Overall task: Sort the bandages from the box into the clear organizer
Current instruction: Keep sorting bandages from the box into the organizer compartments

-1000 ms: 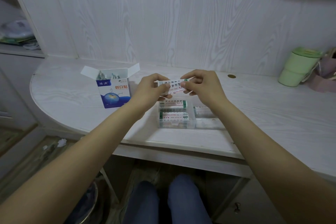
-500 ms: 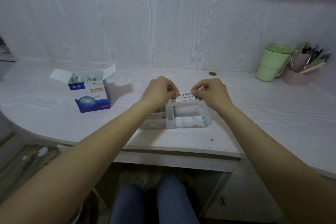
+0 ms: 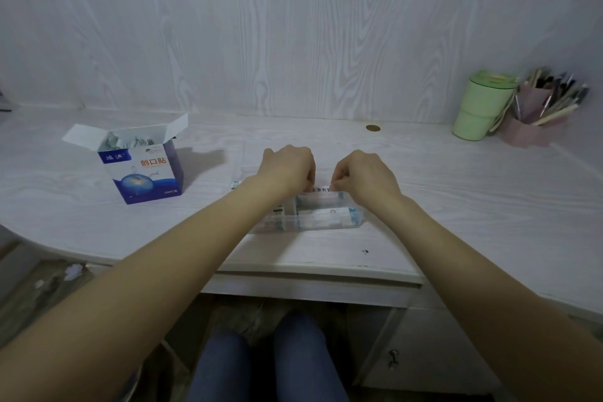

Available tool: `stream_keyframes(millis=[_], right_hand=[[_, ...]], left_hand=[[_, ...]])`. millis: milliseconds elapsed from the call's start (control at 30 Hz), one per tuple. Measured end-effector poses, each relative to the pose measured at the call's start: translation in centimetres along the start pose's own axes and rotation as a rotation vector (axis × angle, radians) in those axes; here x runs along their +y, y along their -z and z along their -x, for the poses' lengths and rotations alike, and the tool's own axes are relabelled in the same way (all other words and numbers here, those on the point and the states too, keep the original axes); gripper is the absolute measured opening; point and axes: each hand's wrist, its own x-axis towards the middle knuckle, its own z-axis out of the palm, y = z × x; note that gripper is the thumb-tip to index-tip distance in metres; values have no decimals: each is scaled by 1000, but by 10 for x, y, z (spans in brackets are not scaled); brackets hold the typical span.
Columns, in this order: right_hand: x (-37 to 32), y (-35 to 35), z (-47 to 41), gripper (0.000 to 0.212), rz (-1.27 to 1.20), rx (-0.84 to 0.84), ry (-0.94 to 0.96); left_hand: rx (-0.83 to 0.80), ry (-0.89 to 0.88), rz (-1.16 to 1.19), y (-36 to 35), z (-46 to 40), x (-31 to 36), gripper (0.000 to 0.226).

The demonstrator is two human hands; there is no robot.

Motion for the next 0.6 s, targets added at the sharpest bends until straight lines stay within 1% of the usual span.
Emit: stream_keyframes(millis=[67, 167, 267, 333, 433, 600], right_hand=[[0, -1, -1, 13, 14, -6, -5], [0, -2, -3, 4, 30, -14, -16], [-1, 0, -5, 10, 63, -22, -43], [-2, 1, -7, 16, 72, -52, -60], [-4, 3, -8, 18, 70, -89, -74], [-5, 6, -8, 22, 31, -122, -87]], left_hand=[[4, -3, -54, -2, -2, -1, 15], [14, -6, -140, -3, -3, -1, 15], [-10, -1, -171, -1, -4, -2, 16], [-33, 8, -145, 0, -5, -4, 15], [-49, 11, -84, 1, -6, -6, 16], [-22, 29, 123, 7, 2, -17, 15]])
